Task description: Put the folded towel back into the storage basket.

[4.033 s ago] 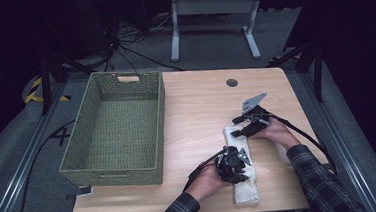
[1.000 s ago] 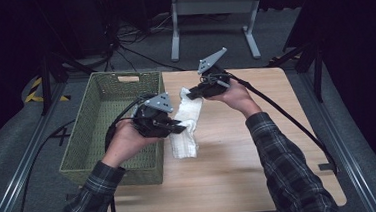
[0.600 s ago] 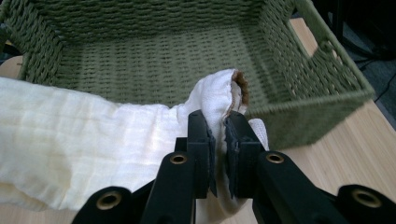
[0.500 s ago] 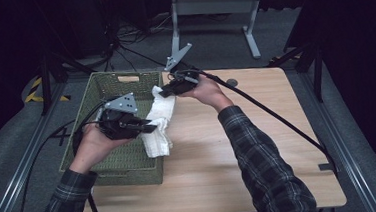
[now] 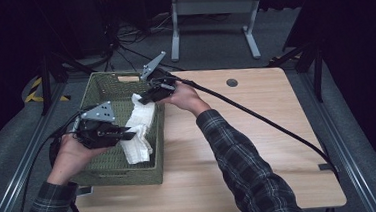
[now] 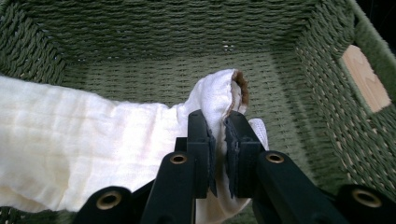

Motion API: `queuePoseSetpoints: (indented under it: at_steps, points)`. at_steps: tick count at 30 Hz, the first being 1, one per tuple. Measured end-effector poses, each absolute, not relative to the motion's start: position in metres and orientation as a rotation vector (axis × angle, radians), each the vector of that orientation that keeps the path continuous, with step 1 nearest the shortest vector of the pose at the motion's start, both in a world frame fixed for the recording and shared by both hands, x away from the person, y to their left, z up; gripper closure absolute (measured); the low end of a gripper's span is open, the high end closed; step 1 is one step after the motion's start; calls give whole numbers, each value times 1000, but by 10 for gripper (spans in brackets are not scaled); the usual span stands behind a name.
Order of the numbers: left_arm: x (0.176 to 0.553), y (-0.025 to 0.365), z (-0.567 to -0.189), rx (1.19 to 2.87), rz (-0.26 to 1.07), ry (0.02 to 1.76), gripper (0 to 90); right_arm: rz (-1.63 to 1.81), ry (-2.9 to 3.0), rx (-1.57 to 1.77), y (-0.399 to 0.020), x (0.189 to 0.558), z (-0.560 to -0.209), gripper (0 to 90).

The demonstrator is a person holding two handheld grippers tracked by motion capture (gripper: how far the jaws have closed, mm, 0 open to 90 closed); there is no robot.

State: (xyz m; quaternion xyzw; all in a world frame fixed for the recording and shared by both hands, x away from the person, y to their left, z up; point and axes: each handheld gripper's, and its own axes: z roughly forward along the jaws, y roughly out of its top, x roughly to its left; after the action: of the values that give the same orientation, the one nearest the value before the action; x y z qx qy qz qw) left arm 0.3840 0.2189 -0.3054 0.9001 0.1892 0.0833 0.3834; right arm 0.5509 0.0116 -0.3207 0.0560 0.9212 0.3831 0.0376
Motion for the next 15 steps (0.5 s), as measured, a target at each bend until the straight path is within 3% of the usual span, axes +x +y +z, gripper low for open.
queuePoseSetpoints:
  at_steps: [12, 15]
  points:
    - [388, 212, -326, 2324, 173, 456, 803, 1143, 2841, 177, 16, 555, -334, 820]
    - [389, 211, -327, 2291, 200, 481, 601, 1130, 2835, 180, 16, 555, -336, 820]
